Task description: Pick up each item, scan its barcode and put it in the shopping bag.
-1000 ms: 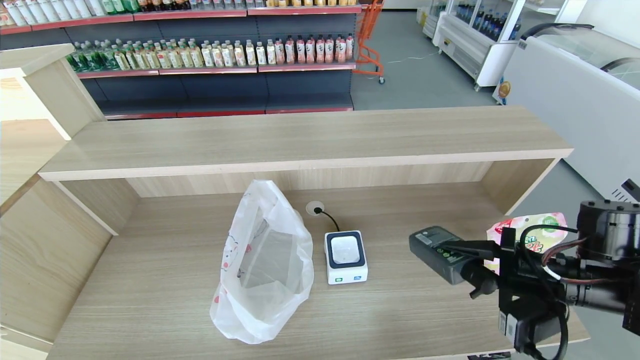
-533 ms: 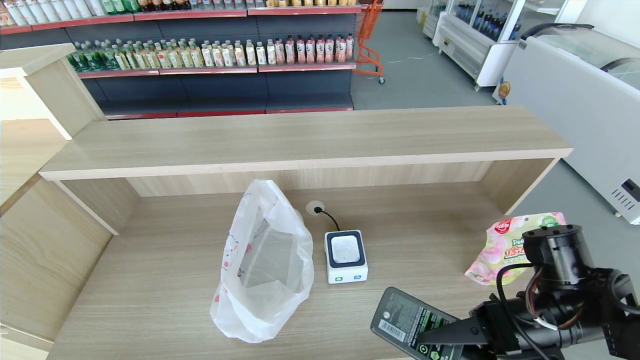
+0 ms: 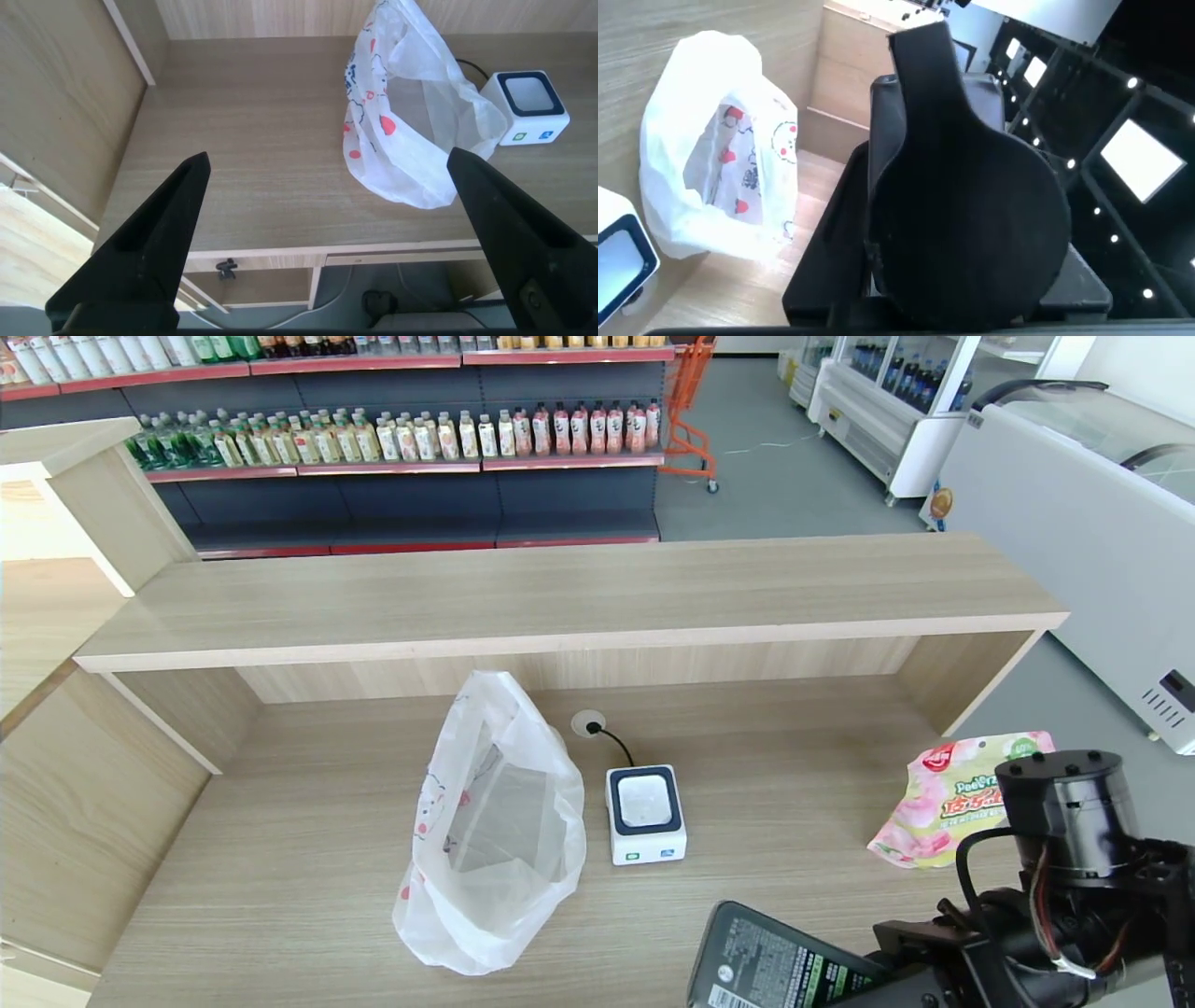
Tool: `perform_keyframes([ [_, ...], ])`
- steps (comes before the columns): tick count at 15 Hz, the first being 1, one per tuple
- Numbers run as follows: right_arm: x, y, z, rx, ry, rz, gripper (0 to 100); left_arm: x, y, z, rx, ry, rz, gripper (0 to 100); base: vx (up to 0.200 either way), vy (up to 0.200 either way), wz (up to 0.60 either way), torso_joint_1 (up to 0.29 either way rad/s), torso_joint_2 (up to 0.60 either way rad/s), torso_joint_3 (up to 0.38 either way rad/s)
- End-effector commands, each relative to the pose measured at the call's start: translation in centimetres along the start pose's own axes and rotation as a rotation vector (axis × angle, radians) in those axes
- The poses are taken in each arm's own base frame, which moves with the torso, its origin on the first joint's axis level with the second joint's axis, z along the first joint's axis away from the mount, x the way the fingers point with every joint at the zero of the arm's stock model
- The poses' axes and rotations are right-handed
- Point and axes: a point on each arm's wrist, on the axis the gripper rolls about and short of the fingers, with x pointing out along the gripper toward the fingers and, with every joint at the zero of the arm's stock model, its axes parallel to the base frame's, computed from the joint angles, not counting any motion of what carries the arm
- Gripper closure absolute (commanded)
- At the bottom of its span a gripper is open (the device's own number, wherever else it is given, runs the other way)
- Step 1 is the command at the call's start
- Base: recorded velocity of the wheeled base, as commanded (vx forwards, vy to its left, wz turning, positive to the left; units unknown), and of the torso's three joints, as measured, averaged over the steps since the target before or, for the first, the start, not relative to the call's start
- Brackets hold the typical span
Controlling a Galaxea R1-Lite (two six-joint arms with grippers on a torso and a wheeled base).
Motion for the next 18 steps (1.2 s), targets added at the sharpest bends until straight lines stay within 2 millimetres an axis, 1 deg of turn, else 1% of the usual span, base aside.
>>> perform_keyframes([
  [1, 0.0, -0.5, -0.1, -0.03, 0.001, -0.009, 100, 0.0, 0.0, 0.0, 0.0, -0.001, 0.0, 0, 0.0, 0.0, 0.0, 0.0, 0.0, 0.0],
  [9, -0.1, -1.0, 0.2, -0.044, 0.001, -0.015, 100, 0.0, 0.0, 0.0, 0.0, -0.001, 0.0, 0, 0.0, 0.0, 0.0, 0.0, 0.0, 0.0],
  [11, -0.2, -1.0, 0.6, -0.006, -0.02, -0.014, 100, 0.0, 0.0, 0.0, 0.0, -0.001, 0.0, 0, 0.0, 0.0, 0.0, 0.0, 0.0, 0.0],
  [12, -0.4, -1.1, 0.5, -0.005, -0.013, -0.009, 100, 0.0, 0.0, 0.0, 0.0, -0.001, 0.0, 0, 0.0, 0.0, 0.0, 0.0, 0.0, 0.0],
  [13, -0.5, -1.7, 0.1, 0.088, -0.01, -0.01, 100, 0.0, 0.0, 0.0, 0.0, -0.001, 0.0, 0, 0.0, 0.0, 0.0, 0.0, 0.0, 0.0],
  [14, -0.8, -2.4, -0.5, 0.257, 0.0, -0.016, 100, 0.0, 0.0, 0.0, 0.0, -0.001, 0.0, 0, 0.0, 0.0, 0.0, 0.0, 0.0, 0.0],
  [15, -1.6, -3.7, -1.3, 0.379, 0.048, -0.017, 100, 0.0, 0.0, 0.0, 0.0, -0.001, 0.0, 0, 0.0, 0.0, 0.0, 0.0, 0.0, 0.0],
  [16, -3.3, -5.0, -2.3, 0.503, 0.158, 0.008, 100, 0.0, 0.0, 0.0, 0.0, -0.001, 0.0, 0, 0.0, 0.0, 0.0, 0.0, 0.0, 0.0],
  [17, -6.0, -6.1, -3.3, 0.602, 0.355, 0.056, 100, 0.0, 0.0, 0.0, 0.0, -0.001, 0.0, 0, 0.0, 0.0, 0.0, 0.0, 0.0, 0.0],
  [18, -8.5, -5.6, -2.9, 0.748, 0.535, 0.101, 100, 0.0, 0.0, 0.0, 0.0, -0.001, 0.0, 0, 0.0, 0.0, 0.0, 0.0, 0.0, 0.0],
])
